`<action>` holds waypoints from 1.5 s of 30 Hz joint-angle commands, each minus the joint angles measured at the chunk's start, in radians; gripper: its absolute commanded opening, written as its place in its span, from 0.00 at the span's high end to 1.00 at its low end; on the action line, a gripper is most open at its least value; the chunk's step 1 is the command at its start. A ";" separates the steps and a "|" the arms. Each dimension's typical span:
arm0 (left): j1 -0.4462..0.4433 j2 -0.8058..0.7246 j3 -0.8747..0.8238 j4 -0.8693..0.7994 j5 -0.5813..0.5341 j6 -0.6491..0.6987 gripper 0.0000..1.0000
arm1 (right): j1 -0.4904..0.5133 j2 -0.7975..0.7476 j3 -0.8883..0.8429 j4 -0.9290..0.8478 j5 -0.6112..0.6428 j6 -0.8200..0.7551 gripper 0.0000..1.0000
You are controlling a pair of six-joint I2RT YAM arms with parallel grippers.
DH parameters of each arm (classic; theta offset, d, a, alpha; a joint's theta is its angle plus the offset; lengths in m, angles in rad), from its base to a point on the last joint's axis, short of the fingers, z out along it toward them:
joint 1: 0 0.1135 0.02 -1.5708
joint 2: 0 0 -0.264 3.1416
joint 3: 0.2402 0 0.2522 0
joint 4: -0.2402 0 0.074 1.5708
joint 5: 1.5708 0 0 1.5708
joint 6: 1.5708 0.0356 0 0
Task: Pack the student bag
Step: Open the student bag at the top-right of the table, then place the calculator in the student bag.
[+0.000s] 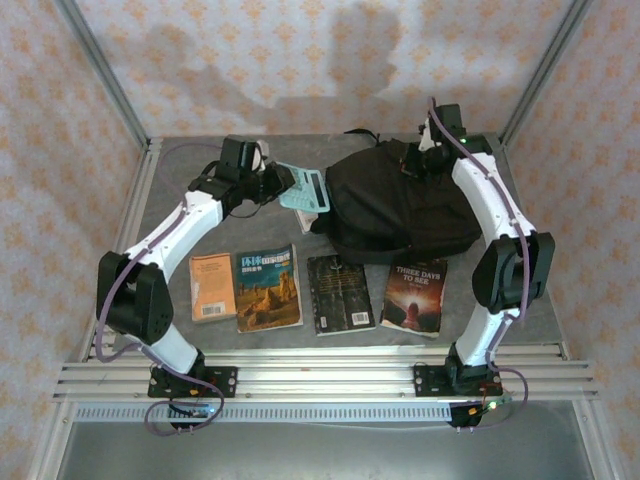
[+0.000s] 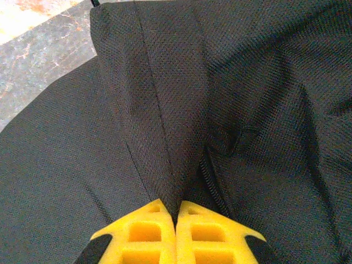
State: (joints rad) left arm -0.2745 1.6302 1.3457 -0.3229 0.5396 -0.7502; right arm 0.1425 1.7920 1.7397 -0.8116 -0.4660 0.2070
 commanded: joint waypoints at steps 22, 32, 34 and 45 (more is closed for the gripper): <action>-0.155 0.080 0.076 0.478 0.205 -0.185 0.80 | 0.068 -0.088 0.122 -0.052 0.005 0.016 0.24; -0.193 0.168 0.129 0.470 0.200 -0.198 0.81 | 0.117 -0.003 0.210 -0.149 0.019 -0.005 0.22; -0.196 0.179 0.140 0.447 0.196 -0.186 0.81 | 0.118 -0.006 0.198 -0.143 0.040 -0.007 0.23; -0.196 0.207 0.130 0.454 0.199 -0.185 0.83 | 0.117 0.039 0.162 -0.132 0.129 -0.013 0.60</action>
State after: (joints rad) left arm -0.4633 1.8374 1.4406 0.0956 0.7254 -0.9432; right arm 0.2592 1.8095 1.9194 -0.9279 -0.3923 0.2073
